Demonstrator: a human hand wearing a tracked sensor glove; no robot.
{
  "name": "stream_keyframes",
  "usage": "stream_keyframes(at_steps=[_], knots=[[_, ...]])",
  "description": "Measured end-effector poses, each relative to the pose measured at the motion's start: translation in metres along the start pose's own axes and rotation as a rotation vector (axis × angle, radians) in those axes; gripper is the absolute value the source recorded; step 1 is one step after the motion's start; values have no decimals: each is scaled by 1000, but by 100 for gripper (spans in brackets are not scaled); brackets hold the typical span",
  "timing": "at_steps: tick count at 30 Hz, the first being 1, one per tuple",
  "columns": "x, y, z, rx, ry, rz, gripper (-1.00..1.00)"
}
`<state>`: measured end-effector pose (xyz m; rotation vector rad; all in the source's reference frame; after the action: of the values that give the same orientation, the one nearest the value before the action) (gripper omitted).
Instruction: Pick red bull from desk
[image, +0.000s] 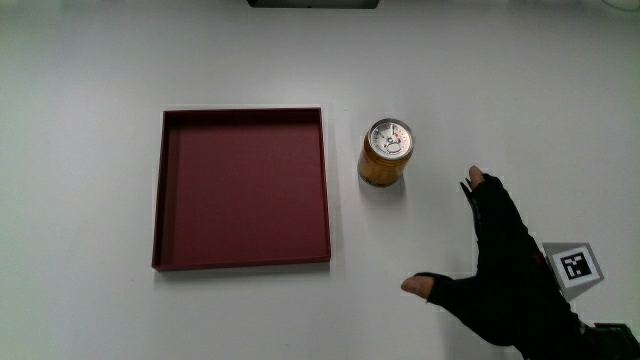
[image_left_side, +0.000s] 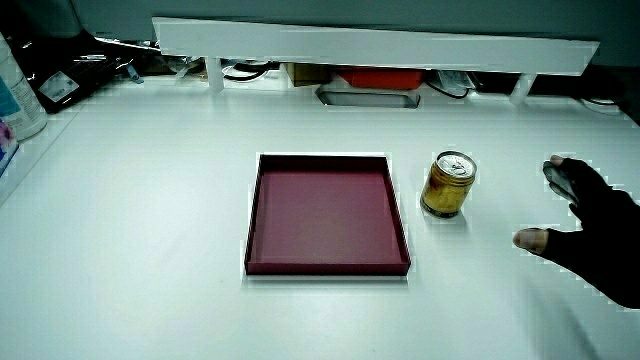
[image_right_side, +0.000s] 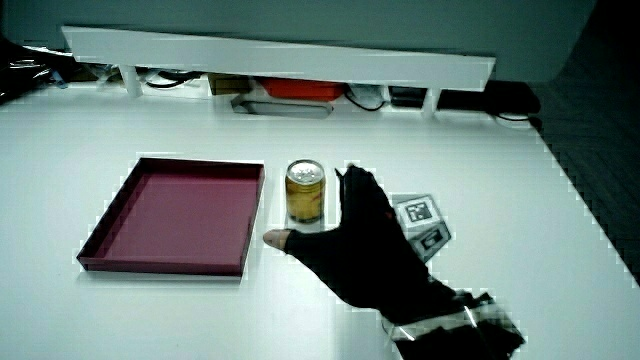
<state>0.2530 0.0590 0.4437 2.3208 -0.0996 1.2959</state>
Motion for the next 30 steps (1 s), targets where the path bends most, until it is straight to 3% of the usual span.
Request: stream_keyframes(at_steps=[2, 3, 5, 7, 8, 9, 13, 14, 20, 30], knots=[[-1, 7, 0, 5, 55, -35, 0], [-3, 11, 0, -5, 81, -26, 0], [-2, 19, 0, 3, 97, -29, 0], [4, 26, 0, -7, 97, -100, 0], [2, 31, -1, -6, 130, -72, 0], [1, 34, -2, -4, 127, -113, 0], [9, 51, -6, 12, 154, -127, 0], [8, 55, -6, 13, 160, -158, 0], [14, 80, -13, 27, 220, -151, 0], [18, 107, -27, 12, 244, -173, 0]])
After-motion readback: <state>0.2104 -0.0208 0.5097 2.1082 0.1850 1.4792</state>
